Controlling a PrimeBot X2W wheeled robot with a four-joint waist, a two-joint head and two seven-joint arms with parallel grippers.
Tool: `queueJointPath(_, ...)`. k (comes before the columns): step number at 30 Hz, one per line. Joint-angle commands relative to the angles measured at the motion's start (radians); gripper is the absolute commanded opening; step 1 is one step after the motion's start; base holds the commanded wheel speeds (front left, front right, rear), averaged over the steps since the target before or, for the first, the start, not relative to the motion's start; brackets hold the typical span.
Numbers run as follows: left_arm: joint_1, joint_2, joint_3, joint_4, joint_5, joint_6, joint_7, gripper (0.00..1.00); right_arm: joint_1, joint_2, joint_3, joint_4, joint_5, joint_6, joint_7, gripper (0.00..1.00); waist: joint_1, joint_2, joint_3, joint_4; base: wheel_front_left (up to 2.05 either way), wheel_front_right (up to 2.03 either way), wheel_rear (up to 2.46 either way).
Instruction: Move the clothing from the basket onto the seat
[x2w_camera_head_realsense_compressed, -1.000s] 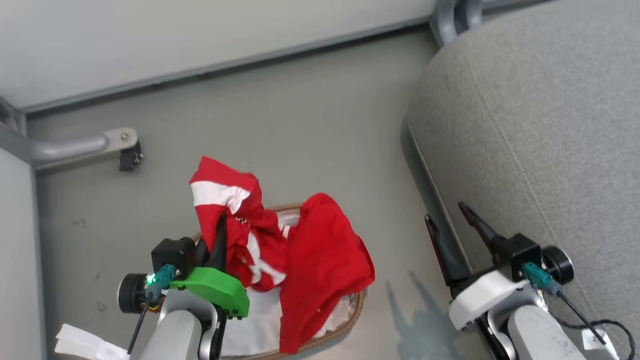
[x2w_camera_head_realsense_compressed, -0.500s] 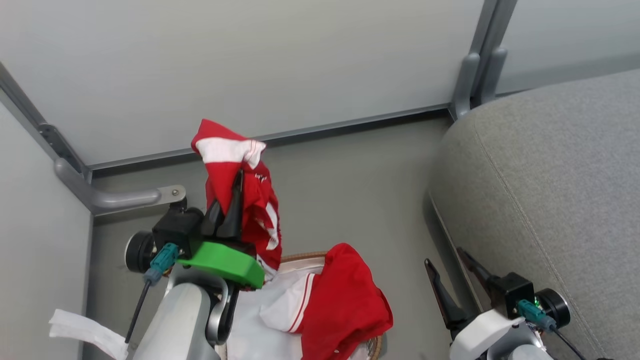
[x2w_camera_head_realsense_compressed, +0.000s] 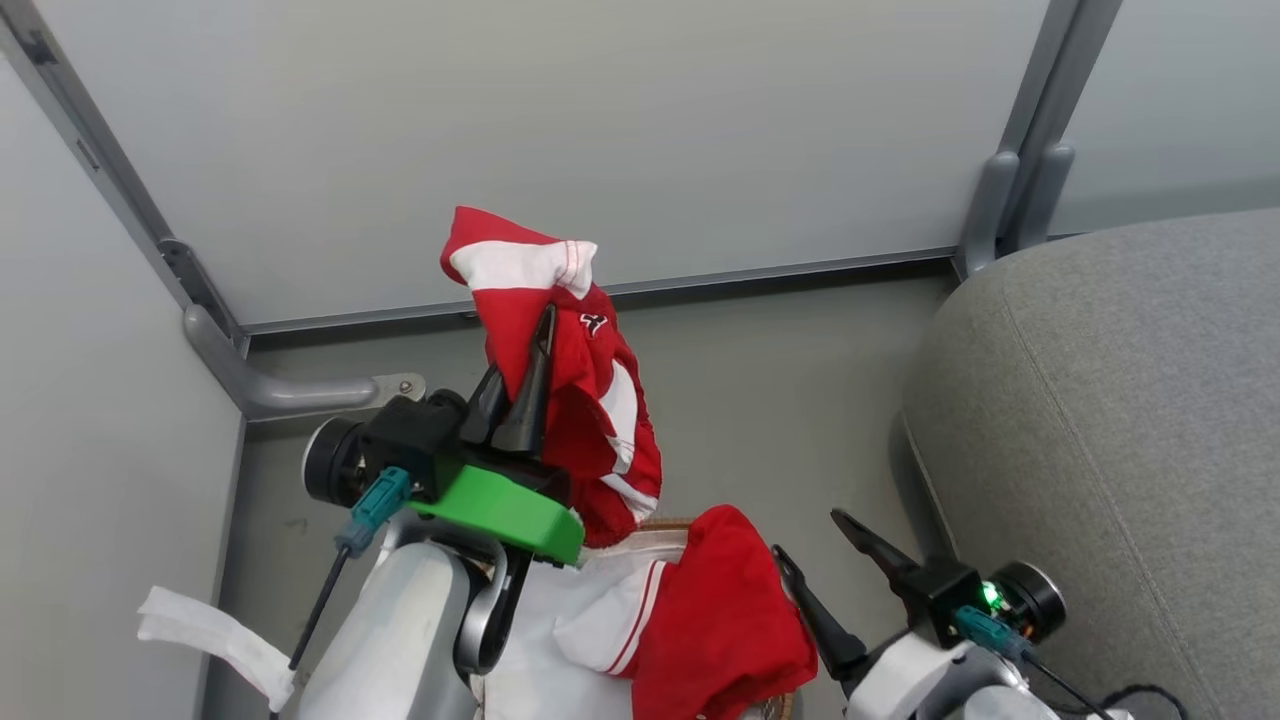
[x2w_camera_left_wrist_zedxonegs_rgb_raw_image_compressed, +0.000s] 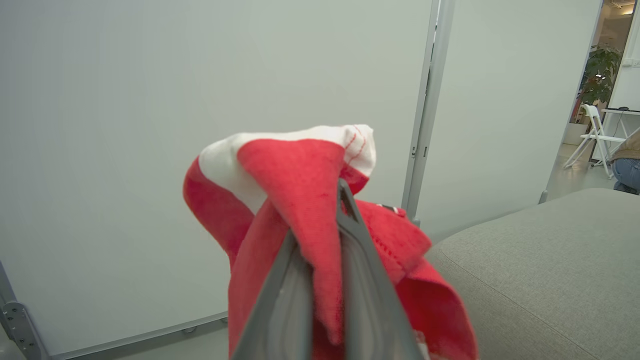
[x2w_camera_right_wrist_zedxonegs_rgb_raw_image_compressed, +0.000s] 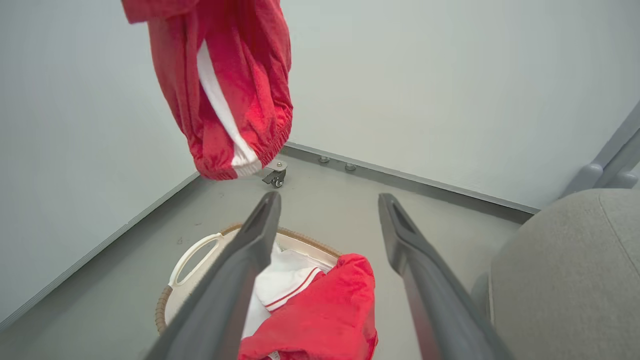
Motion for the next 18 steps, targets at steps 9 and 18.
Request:
queueJointPath(9,-0.071,0.003,-0.118,0.003,-0.070,0.018,0.000,0.00,-0.197,0.017,0.162,0.093,0.039,-0.001,-0.005,1.00,0.0001,0.0000,0.007,0.102,0.00,0.00,0.00)
queueJointPath(18,-0.124,0.002,-0.245,-0.004,-0.120,0.032,0.000,0.00,-0.295,0.045,0.224,0.172,0.070,-0.001,-0.004,1.00,0.0001,0.0000,0.013,0.212,0.00,0.00,0.00)
